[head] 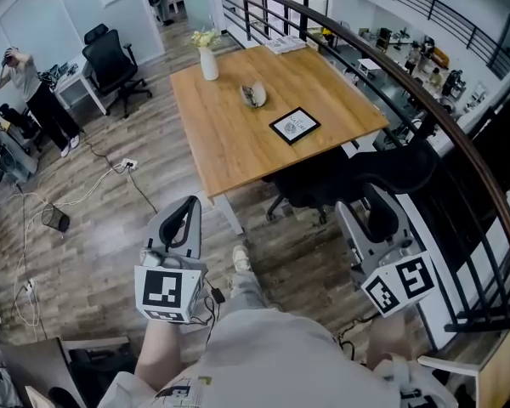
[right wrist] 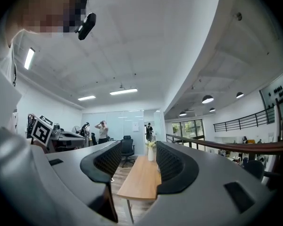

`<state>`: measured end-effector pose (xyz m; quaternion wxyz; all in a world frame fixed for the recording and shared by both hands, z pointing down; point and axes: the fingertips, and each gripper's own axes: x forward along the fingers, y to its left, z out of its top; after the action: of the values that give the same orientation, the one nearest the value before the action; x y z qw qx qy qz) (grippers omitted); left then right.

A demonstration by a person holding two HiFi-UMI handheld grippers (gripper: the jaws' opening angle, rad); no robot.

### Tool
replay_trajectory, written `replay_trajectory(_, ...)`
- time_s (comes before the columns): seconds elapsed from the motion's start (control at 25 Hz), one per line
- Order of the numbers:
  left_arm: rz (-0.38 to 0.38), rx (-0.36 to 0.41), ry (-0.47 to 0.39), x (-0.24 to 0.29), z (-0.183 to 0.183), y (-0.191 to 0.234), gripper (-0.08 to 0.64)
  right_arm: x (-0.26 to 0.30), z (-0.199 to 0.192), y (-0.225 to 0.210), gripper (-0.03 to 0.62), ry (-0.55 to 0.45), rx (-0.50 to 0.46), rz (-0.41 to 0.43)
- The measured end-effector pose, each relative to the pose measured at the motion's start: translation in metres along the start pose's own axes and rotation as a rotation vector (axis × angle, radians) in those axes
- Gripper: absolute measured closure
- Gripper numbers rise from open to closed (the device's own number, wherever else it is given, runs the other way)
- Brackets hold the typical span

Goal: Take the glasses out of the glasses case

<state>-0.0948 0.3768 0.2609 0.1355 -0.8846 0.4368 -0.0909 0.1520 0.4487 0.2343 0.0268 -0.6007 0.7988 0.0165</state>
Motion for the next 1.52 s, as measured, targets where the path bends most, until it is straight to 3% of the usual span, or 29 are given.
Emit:
replay_trajectory(0.36,0.033,-0.032,0.034,0.062,-0.029,0.047,0.545,0.087,-0.025,-0.019,0.344,0.033,0.015,0.031)
replay_trajectory(0.68,-0.009,-0.035,0.038,0.145,-0.049,0.1,0.545,0.188,-0.041,-0.053,0.344,0.073,0.019,0.002)
replay_trajectory(1.28,-0.032,-0.077,0.053,0.294,-0.078,0.26,0.545,0.416,-0.035,-0.078,0.344,0.111,0.015,-0.021)
replay_trajectory(1.52,-0.032,-0.105,0.045,0.33,-0.088,0.291,0.545,0.47,-0.037,-0.078,0.345,0.124,0.033,0.016)
